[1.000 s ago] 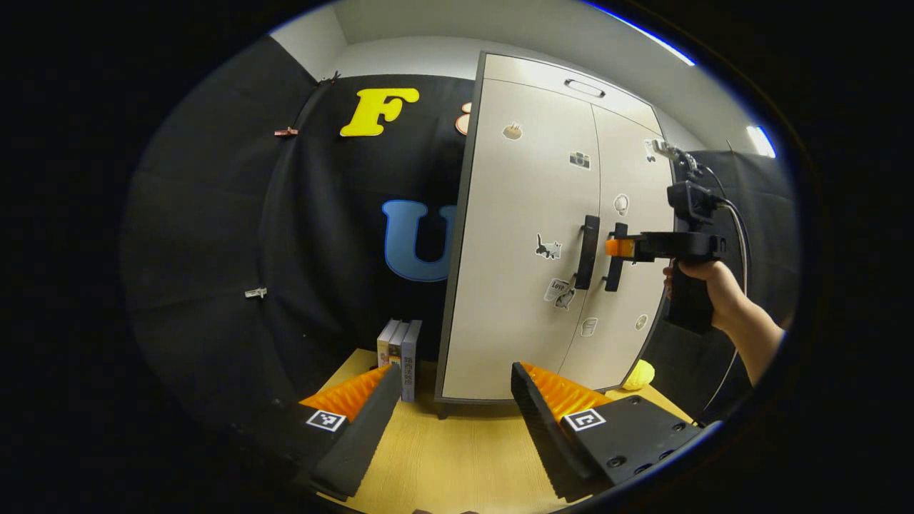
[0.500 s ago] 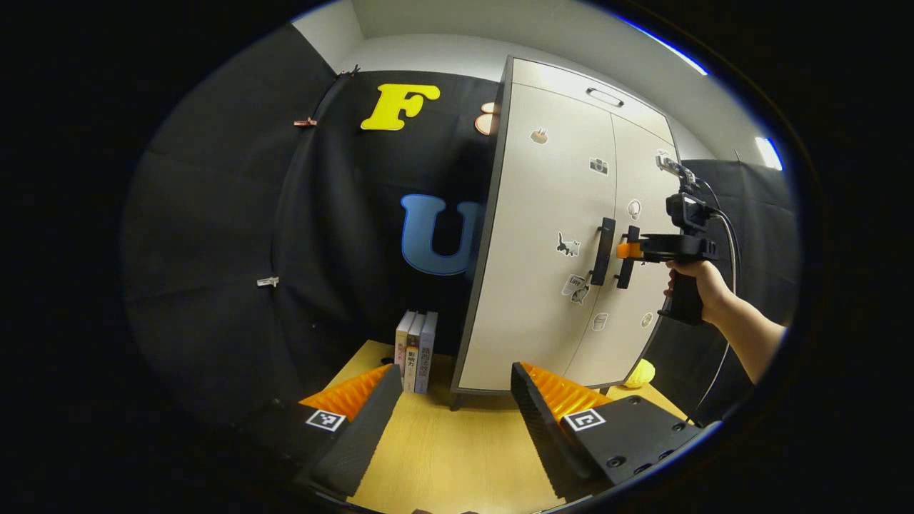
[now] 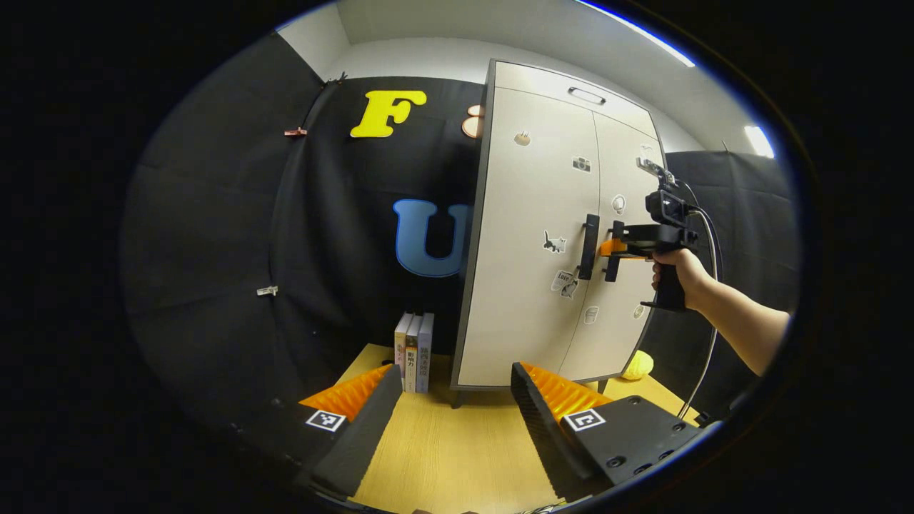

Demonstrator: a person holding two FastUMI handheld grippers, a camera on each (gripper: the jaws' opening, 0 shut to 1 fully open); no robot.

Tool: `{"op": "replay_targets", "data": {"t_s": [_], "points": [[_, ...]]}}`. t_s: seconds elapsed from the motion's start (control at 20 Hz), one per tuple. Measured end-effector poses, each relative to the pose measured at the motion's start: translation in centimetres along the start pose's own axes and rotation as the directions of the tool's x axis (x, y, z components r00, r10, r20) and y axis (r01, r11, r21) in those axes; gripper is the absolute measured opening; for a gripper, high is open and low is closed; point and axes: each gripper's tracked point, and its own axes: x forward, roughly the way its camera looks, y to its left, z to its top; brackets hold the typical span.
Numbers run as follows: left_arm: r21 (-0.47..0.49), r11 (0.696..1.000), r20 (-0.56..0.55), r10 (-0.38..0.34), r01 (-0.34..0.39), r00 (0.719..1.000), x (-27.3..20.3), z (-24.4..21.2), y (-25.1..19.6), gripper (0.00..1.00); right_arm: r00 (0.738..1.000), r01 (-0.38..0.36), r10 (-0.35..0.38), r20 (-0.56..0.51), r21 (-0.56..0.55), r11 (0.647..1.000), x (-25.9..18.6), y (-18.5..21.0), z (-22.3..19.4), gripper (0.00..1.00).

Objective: Open the right door of the double-door shoe cabinet with the right hand, and open the left door with the left hand.

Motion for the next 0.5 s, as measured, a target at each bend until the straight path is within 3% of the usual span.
{"op": "replay_targets", "data": {"t_s": [0.1, 0.25, 0.5], "points": [[0.006, 1.000, 0.002, -0.004, 0.004, 1.000, -0.2, 0.2, -0.4, 0.95, 1.000, -0.008, 0.008, 0.005, -0.018, 1.000, -0.1, 0.1, 0.0, 0.33], [0.028, 1.000, 0.009, -0.006, 0.005, 1.000, -0.5, 0.3, -1.0, 0.95, 0.999, -0.042, 0.042, -0.005, -0.006, 0.999, -0.1, 0.1, 0.0, 0.16], [0.027, 0.999, -0.011, -0.020, 0.020, 1.000, -1.0, 0.2, -3.0, 0.95, 0.998, -0.052, 0.052, 0.033, -0.005, 0.999, -1.2, -0.1, 0.1, 0.16]]}}
